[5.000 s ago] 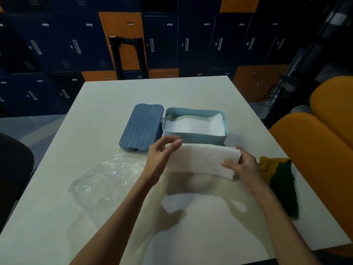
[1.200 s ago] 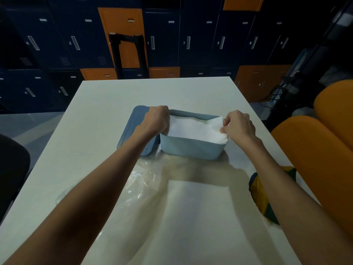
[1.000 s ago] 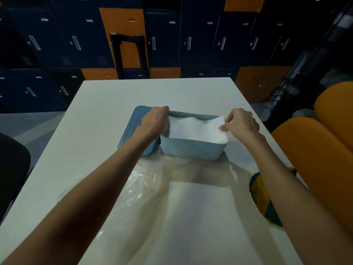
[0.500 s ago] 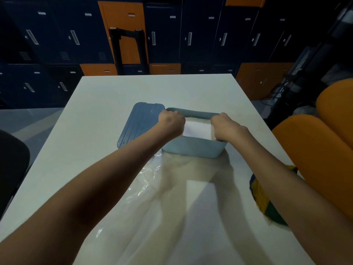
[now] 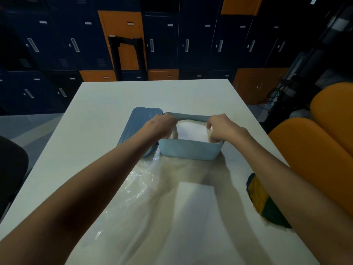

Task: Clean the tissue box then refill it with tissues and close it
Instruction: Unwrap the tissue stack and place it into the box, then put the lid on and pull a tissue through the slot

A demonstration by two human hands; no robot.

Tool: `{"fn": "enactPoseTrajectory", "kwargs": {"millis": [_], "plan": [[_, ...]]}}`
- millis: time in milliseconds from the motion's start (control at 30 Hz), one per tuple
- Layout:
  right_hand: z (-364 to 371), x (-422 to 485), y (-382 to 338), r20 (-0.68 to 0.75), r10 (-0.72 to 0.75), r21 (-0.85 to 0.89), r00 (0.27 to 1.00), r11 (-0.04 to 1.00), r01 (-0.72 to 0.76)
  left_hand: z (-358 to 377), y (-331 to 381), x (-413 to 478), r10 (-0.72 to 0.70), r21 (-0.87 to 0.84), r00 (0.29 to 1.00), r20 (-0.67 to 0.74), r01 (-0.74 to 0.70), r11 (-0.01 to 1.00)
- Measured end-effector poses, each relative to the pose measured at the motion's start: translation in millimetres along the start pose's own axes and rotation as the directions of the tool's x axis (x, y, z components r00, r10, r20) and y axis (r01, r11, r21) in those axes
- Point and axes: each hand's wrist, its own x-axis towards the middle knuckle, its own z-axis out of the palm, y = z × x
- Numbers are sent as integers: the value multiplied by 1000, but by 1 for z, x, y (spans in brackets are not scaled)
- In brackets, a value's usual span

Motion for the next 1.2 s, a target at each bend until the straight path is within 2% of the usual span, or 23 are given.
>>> {"fn": "enactPoseTrajectory", "kwargs": {"millis": [100, 200, 300, 367, 433, 533, 633, 733, 833, 933, 1033, 1133, 1200], "plan": [[-10, -2, -5, -57, -49, 121, 997, 991, 56, -3, -9, -3, 23, -186, 1000, -7, -24, 982], [-22, -3, -17, -155, -97, 180, 983, 976, 125, -17, -12, -8, 28, -379, 993, -113, -69, 923], [-37, 0, -34, -254, -123, 229, 959, 956, 183, -35, -27, -18, -100, -571, 956, -277, -80, 817], [-46, 6, -47, -309, -144, 264, 940, 936, 231, -43, -45, -24, -218, -621, 900, -377, -72, 780], [-53, 12, -59, -351, -164, 288, 922, 918, 273, -43, -64, -30, -320, -661, 851, -415, -41, 749], [-57, 27, -80, -367, -197, 304, 909, 898, 317, -25, -91, -35, -458, -697, 818, -347, 101, 710], [-55, 53, -106, -320, -252, 309, 913, 883, 352, 6, -113, -38, -550, -728, 819, -163, 276, 627], [-43, 82, -130, -208, -296, 296, 932, 890, 348, 35, -119, -41, -583, -760, 812, 7, 383, 525], [-24, 108, -146, -56, -293, 275, 954, 914, 297, 57, -117, -39, -554, -707, 827, 95, 448, 547], [-8, 125, -155, 72, -225, 278, 972, 940, 197, 66, -111, -36, -502, -677, 848, 170, 471, 566], [-1, 133, -161, 170, -188, 283, 967, 950, 135, 71, -104, -34, -478, -653, 858, 189, 474, 591], [2, 139, -167, 176, -174, 440, 969, 894, 81, 73, -99, -30, -468, -642, 862, 196, 473, 604], [0, 141, -171, 160, -148, 671, 976, 742, 3, 69, -98, -28, -468, -665, 864, 188, 462, 587]]}}
